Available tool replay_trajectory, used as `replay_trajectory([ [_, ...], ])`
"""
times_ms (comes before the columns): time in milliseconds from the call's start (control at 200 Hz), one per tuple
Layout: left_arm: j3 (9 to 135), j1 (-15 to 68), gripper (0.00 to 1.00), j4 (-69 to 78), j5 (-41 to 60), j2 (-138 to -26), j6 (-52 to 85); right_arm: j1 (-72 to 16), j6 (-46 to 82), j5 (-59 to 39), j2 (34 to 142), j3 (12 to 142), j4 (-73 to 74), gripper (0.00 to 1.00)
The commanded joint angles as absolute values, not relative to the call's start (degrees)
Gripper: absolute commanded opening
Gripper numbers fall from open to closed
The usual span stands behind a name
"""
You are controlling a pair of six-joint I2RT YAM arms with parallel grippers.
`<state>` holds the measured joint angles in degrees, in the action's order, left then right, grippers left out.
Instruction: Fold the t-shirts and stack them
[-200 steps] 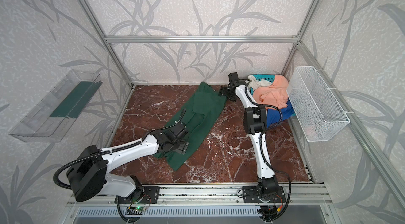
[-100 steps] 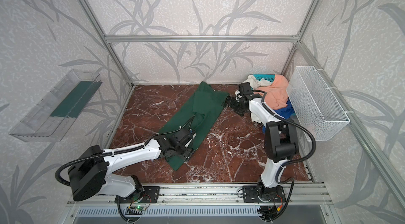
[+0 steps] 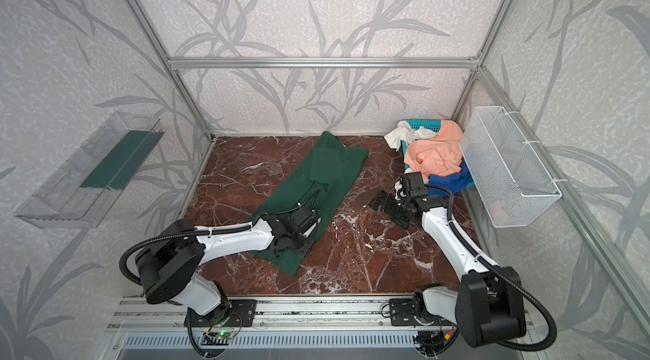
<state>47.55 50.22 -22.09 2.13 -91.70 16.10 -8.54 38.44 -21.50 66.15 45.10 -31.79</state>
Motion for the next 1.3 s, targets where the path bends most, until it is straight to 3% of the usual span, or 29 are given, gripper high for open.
replay_trajectory([
  [0,48.2,50.5,0.00,-22.2,3.4,-94.8,16.2,-7.8,39.9,-18.0,58.6,39.9,-33.6,0.99],
  [250,57.9,50.5,0.00,-19.6,5.1,-100.7,15.0,-5.4,42.7,-12.2,41.1,30.0,-43.6,0.99],
  [535,75.6,50.8,0.00,-18.9,13.3,-114.8,16.8,-4.5,43.7,-16.1,28.3,22.5,-49.6,0.99],
  [585,79.3,51.0,0.10,-18.8,14.6,-116.6,16.7,-4.5,44.1,-16.4,27.4,22.1,-50.0,0.99],
  [745,84.4,51.7,0.57,-19.4,10.5,-115.3,14.8,-4.8,44.5,-19.0,26.7,22.2,-49.8,0.99],
  [840,80.4,51.5,0.73,-16.4,7.2,-110.3,15.6,-5.9,45.6,-21.9,27.8,21.8,-46.4,1.00],
  [975,74.9,50.8,0.76,-17.2,2.8,-103.2,18.2,-9.4,46.9,-21.0,30.6,21.9,-44.4,0.95],
  [1125,65.9,50.2,0.77,-19.0,-4.5,-94.2,21.8,-22.3,52.2,-13.9,35.2,21.9,-37.9,0.90],
  [1295,55.1,48.4,0.77,-23.1,-10.4,-84.4,25.9,-32.9,54.5,-10.2,48.0,22.4,-26.4,0.81],
])
